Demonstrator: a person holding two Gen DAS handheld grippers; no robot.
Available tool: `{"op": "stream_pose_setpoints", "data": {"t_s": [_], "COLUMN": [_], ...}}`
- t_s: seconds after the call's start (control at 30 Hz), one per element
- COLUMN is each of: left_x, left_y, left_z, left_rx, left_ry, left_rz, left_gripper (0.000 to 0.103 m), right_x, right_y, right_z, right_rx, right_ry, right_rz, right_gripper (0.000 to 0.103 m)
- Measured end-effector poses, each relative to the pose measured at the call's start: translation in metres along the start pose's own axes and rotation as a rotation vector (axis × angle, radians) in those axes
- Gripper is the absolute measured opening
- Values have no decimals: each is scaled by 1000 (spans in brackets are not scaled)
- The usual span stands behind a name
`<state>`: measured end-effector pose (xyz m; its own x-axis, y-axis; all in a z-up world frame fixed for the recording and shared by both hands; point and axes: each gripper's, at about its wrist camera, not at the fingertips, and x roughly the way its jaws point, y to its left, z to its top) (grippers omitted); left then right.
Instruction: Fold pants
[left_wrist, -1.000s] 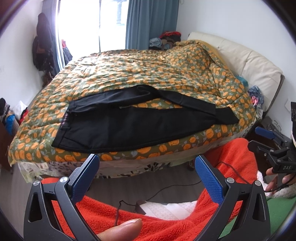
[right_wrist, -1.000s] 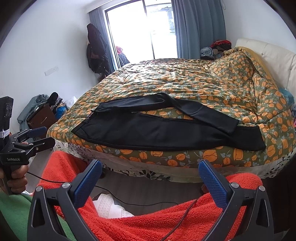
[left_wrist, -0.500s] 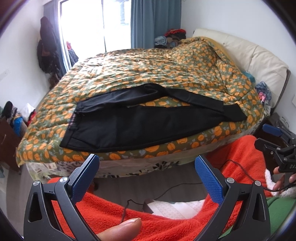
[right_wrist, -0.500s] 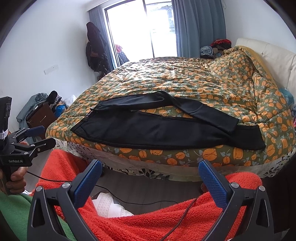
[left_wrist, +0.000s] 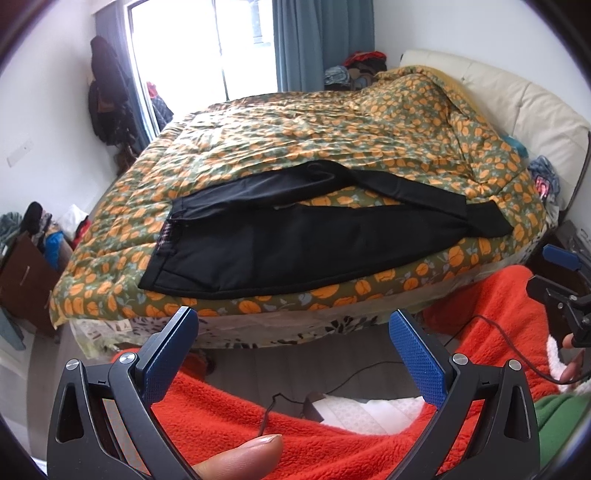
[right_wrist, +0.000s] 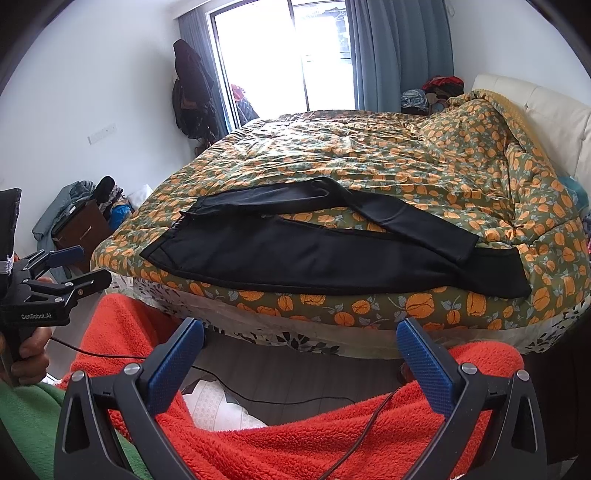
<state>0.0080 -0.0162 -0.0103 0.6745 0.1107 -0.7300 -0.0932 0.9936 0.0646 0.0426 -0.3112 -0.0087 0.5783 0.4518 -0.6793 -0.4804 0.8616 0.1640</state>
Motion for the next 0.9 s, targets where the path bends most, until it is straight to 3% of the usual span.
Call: {"op": "stream_pose_setpoints", "data": {"t_s": [0.9], "left_x": [2], "left_y": [1], "left_z": [1], "left_rx": [0], "left_ry": [2], "left_rz": [4], "left_gripper": [103], "right_x": [4], "right_y": [-2], "right_z": [-1], "right_rx": [4], "right_ry": [19], "right_rz": [-31], "right_gripper": [103]}}
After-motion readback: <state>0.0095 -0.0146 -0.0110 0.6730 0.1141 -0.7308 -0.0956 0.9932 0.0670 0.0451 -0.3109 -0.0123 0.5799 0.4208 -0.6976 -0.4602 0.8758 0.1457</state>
